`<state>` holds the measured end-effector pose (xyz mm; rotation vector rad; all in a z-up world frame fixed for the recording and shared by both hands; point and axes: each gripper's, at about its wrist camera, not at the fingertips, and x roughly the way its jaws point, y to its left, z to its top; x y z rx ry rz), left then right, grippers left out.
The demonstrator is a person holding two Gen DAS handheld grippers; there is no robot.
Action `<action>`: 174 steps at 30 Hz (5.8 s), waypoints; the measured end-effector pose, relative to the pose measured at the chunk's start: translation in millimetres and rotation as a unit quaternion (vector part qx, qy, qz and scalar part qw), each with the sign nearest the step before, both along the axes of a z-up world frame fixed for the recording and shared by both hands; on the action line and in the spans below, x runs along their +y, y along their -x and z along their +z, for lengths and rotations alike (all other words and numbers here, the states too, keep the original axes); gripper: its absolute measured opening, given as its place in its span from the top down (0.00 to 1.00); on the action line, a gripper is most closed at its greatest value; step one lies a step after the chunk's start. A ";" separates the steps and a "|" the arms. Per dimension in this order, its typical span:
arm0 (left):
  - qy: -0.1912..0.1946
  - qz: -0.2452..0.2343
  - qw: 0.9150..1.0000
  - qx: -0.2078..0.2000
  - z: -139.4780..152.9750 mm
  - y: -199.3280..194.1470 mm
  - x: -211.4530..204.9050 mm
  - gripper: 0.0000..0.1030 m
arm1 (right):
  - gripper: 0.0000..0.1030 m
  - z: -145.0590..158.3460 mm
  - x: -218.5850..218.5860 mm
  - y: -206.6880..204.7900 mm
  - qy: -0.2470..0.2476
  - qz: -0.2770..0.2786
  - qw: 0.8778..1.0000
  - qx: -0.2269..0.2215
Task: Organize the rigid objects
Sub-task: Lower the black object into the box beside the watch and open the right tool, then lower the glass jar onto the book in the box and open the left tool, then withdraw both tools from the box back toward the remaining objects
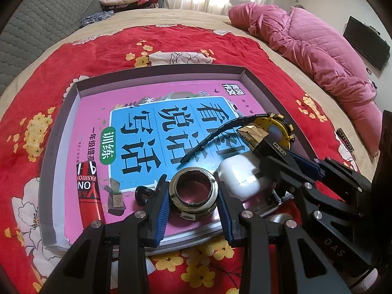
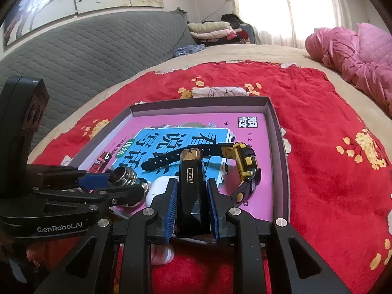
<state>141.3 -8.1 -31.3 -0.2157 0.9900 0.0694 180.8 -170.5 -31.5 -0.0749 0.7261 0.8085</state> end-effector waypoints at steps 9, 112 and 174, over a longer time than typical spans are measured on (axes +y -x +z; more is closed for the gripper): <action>-0.004 0.000 1.000 -0.001 0.0 -2.2 -1.1 0.64 | 0.73 0.8 -0.7 0.5 -0.003 -0.006 1.000 -0.004; -0.001 0.008 1.000 -0.024 32.8 20.3 3.2 0.48 | 0.41 30.4 -22.3 23.7 -0.015 -0.036 0.996 -0.083; -0.020 0.024 0.999 0.010 23.9 108.4 32.4 0.44 | 0.28 23.9 -17.4 87.9 0.062 -0.048 0.996 -0.043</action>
